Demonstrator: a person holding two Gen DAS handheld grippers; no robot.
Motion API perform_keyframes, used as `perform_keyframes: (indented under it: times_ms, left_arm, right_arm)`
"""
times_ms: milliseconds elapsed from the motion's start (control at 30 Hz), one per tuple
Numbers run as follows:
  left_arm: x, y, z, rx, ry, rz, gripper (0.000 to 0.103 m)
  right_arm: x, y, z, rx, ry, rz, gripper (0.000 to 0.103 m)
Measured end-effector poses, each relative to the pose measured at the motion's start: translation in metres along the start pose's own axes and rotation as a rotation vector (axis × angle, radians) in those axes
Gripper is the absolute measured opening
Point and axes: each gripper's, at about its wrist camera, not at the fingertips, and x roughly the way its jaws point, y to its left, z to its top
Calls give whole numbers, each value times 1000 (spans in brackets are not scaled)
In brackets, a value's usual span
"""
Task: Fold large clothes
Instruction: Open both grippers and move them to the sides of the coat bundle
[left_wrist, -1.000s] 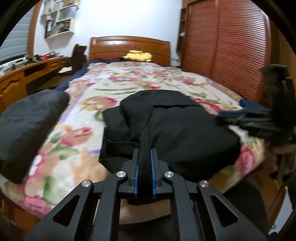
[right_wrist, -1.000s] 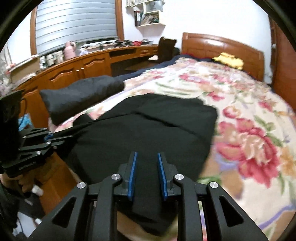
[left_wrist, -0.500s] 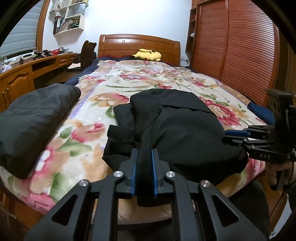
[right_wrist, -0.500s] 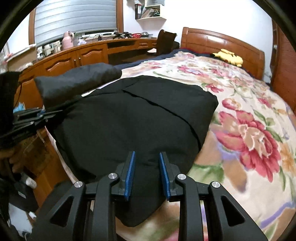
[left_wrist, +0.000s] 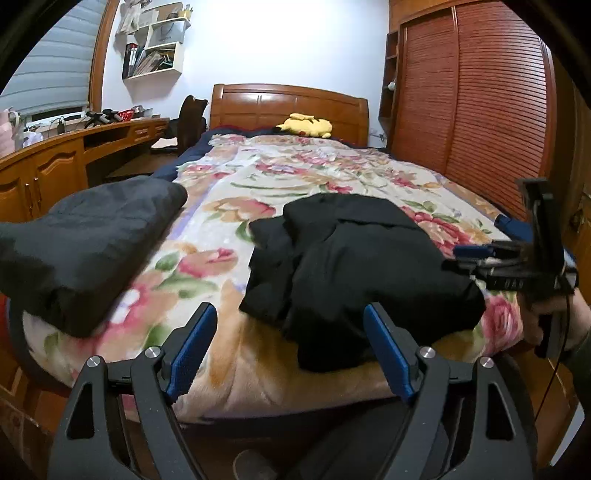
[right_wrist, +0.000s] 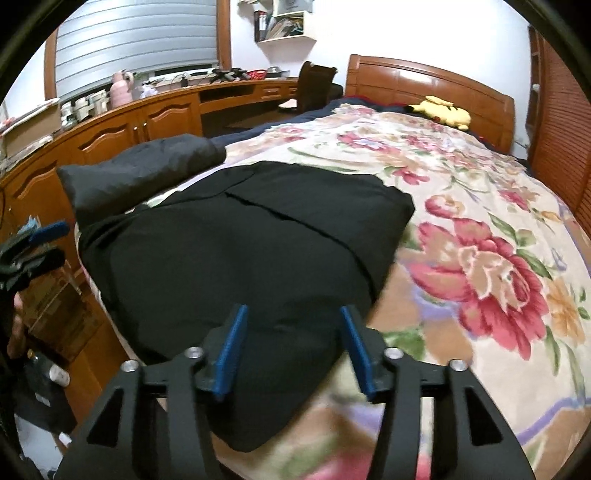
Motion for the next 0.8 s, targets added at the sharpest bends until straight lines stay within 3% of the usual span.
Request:
perform_keyframes:
  times_ms: [100, 333, 433, 633, 700, 733, 800]
  left_arm:
    - [0, 3, -7, -8, 7, 2, 82]
    - [12, 5, -22, -38, 42, -22, 82]
    - [22, 2, -28, -45, 58, -32, 82]
    - [36, 1, -34, -58, 67, -46, 82]
    - [39, 1, -35, -68, 71, -56, 77]
    - [41, 1, -36, -73, 73, -72, 66]
    - [45, 0, -38, -81, 84, -97, 58]
  right_arm:
    - [-4, -4, 1, 10, 4, 13, 59]
    - [-13, -8, 7, -32, -14, -54, 61]
    - [-8, -14, 15, -36, -10, -72, 67]
    - [12, -29, 40, -20, -17, -96, 70]
    - [24, -34, 49, -13, -12, -96, 70]
    - [30, -37, 52, -9, -7, -94, 70]
    - [42, -42, 58, 3, 0, -91, 70]
